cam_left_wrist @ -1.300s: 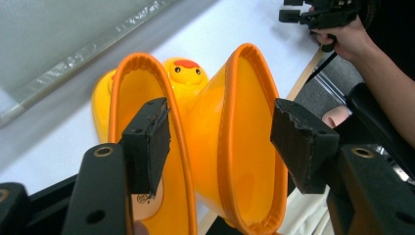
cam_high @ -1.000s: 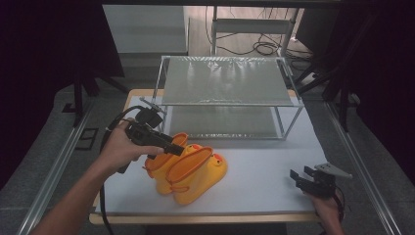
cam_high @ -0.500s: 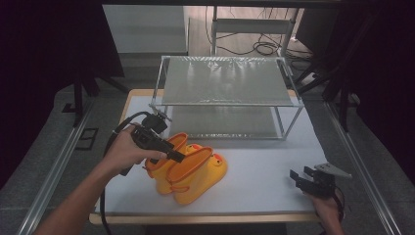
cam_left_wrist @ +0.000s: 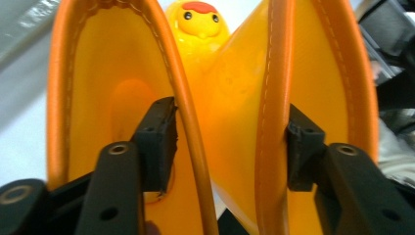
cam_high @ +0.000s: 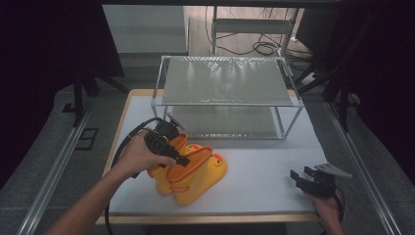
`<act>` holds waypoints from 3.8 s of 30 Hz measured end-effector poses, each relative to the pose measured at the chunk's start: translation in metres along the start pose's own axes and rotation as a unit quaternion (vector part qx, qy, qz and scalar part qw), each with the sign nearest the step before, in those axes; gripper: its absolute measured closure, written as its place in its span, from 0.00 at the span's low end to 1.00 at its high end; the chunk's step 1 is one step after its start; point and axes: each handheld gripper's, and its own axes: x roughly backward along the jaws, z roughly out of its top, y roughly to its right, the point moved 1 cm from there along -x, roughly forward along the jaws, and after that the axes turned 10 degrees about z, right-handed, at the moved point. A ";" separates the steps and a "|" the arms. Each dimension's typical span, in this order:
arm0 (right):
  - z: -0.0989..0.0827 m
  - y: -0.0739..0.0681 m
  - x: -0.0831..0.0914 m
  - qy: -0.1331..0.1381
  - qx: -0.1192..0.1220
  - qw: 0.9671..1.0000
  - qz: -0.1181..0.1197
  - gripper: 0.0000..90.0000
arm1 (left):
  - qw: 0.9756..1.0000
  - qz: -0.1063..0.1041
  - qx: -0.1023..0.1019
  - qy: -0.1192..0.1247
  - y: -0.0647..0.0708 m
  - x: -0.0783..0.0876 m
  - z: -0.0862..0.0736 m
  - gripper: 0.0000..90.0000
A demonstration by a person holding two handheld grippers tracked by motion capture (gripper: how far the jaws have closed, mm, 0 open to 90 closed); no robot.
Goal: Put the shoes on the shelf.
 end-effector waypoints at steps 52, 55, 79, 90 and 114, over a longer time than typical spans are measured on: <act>0.003 0.005 0.007 0.019 -0.012 1.000 -0.004 0.40 | 0.996 -0.042 -0.042 0.060 0.045 0.058 0.075 0.91; 0.003 0.006 0.009 0.019 -0.013 1.000 -0.004 0.40 | 0.996 -0.042 -0.048 0.069 0.048 0.066 0.084 0.91; 0.004 0.008 0.008 0.021 -0.015 1.000 -0.006 0.40 | 0.993 -0.040 -0.069 0.086 0.068 0.101 0.129 0.91; 0.004 0.010 0.009 0.022 -0.015 1.000 -0.007 0.40 | 0.994 -0.037 -0.061 0.087 0.068 0.097 0.145 0.91; 0.004 0.016 0.014 0.030 -0.027 0.999 -0.011 0.41 | 0.990 -0.055 -0.056 0.120 0.075 0.129 0.206 0.91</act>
